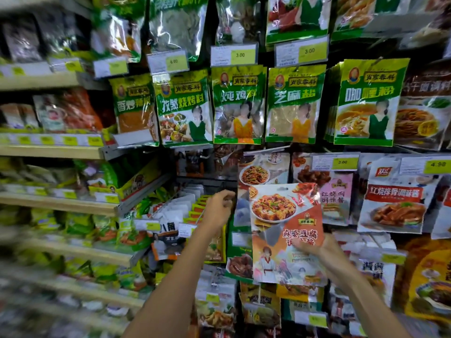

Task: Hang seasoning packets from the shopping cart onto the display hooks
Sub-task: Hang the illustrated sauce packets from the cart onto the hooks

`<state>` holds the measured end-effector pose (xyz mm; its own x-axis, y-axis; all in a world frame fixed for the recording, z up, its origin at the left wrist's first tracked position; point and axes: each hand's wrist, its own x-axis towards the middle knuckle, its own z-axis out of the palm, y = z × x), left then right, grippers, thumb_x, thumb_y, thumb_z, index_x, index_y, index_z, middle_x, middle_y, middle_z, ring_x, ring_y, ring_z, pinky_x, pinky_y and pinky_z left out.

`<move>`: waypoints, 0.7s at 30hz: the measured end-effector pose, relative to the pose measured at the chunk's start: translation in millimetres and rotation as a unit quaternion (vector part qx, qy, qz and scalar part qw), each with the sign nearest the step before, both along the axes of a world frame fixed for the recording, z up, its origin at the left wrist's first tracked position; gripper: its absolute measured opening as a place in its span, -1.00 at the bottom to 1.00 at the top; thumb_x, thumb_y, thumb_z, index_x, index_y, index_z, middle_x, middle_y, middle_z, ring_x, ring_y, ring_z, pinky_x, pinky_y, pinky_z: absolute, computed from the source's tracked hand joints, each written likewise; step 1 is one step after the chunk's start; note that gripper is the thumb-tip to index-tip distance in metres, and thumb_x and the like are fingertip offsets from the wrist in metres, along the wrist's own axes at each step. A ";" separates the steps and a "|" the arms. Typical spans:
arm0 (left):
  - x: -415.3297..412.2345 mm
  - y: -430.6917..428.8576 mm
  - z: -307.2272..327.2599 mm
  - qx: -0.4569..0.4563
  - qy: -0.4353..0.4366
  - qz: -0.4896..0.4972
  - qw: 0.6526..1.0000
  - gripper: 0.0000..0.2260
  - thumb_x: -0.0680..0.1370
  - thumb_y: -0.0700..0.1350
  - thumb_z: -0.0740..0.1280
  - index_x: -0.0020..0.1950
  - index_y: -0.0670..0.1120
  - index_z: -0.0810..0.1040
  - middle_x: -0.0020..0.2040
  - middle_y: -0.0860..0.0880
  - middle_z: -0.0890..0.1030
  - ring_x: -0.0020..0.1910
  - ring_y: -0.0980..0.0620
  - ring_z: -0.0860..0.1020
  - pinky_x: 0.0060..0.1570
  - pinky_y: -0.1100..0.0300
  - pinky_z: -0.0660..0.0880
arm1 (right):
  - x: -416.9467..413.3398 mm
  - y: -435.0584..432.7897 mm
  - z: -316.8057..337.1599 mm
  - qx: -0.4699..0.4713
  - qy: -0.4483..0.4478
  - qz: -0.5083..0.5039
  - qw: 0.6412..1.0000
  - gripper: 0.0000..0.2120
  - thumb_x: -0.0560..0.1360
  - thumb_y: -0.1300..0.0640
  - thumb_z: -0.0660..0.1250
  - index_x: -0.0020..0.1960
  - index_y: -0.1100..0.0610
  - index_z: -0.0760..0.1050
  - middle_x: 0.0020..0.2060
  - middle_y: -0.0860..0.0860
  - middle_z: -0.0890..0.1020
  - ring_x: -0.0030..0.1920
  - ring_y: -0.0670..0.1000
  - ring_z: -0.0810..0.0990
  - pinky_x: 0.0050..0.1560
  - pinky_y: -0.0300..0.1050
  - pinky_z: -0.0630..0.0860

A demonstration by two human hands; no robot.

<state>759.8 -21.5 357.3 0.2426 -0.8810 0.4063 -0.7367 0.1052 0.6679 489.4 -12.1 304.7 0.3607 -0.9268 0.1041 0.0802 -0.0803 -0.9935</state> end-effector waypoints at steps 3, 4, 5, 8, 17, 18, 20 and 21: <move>32.6 19.5 0.4 -0.033 -0.016 0.029 0.999 -0.78 0.61 -0.22 0.22 0.21 -0.17 0.56 0.08 -0.14 0.64 0.01 -0.06 0.58 -0.14 0.24 0.44 | 35.6 -0.6 -5.3 0.003 0.010 0.027 1.000 -0.56 0.24 0.08 0.54 0.06 0.21 0.56 -0.10 0.09 0.72 -0.06 0.07 0.70 -0.14 -0.20 0.58; 43.9 27.4 5.1 -0.063 -0.021 0.041 0.997 -0.80 0.61 -0.18 0.24 0.17 -0.17 0.58 0.03 -0.13 0.65 -0.05 -0.04 0.59 -0.17 0.26 0.42 | 50.3 -1.9 -5.7 0.000 0.010 0.029 1.000 -0.57 0.23 0.08 0.56 0.03 0.21 0.58 -0.10 0.10 0.72 -0.08 0.09 0.70 -0.16 -0.19 0.58; 55.1 35.8 12.5 -0.101 -0.027 0.049 0.993 -0.82 0.60 -0.15 0.25 0.12 -0.16 0.60 -0.04 -0.12 0.67 -0.15 0.01 0.59 -0.21 0.26 0.40 | 65.7 -3.7 -5.0 -0.006 0.007 0.031 0.999 -0.60 0.22 0.08 0.56 0.00 0.19 0.60 -0.11 0.10 0.72 -0.08 0.10 0.69 -0.16 -0.18 0.57; 84.0 56.0 50.9 -0.208 -0.065 0.066 0.974 -0.85 0.60 -0.17 0.25 0.00 -0.15 0.61 -0.22 -0.07 0.66 -0.42 0.24 0.43 -0.40 0.32 0.32 | 112.6 -10.6 1.6 -0.020 -0.005 0.042 0.999 -0.64 0.26 0.09 0.57 0.01 0.12 0.60 -0.05 0.10 0.71 -0.04 0.09 0.69 -0.08 -0.12 0.60; 137.8 39.2 191.5 -0.374 -0.198 0.070 0.903 -0.76 0.63 -0.14 0.18 0.16 -0.24 0.54 0.02 -0.19 0.59 0.02 -0.13 0.53 -0.04 0.19 0.37 | 214.2 -38.1 36.1 -0.020 -0.017 0.010 1.000 -0.31 0.24 -0.05 0.58 0.20 0.33 0.50 0.10 0.22 0.63 0.17 0.24 0.58 0.26 0.26 0.45; 140.3 34.6 201.1 -0.389 -0.218 0.072 0.892 -0.75 0.63 -0.15 0.19 0.18 -0.25 0.54 0.06 -0.21 0.59 0.06 -0.15 0.53 0.03 0.12 0.40 | 220.1 -42.7 38.7 -0.025 -0.017 0.002 1.000 -0.32 0.24 -0.06 0.58 0.18 0.35 0.51 0.07 0.24 0.64 0.15 0.27 0.58 0.21 0.23 0.49; 143.5 26.1 218.9 -0.432 -0.254 0.079 0.862 -0.77 0.61 -0.18 0.21 0.16 -0.28 0.54 0.05 -0.24 0.59 0.06 -0.19 0.54 0.05 0.01 0.44 | 229.7 -48.9 42.6 -0.030 -0.024 -0.005 0.999 -0.38 0.18 -0.07 0.58 0.11 0.27 0.57 -0.05 0.13 0.70 0.05 0.18 0.65 -0.02 0.01 0.60; 144.6 21.0 227.2 -0.459 -0.270 0.084 0.842 -0.79 0.59 -0.21 0.23 0.14 -0.29 0.55 0.03 -0.24 0.60 0.04 -0.19 0.56 0.03 -0.02 0.47 | 233.9 -51.2 44.0 -0.028 -0.028 -0.006 0.999 -0.40 0.17 -0.05 0.58 0.11 0.24 0.57 -0.06 0.10 0.71 0.00 0.13 0.68 -0.10 -0.10 0.60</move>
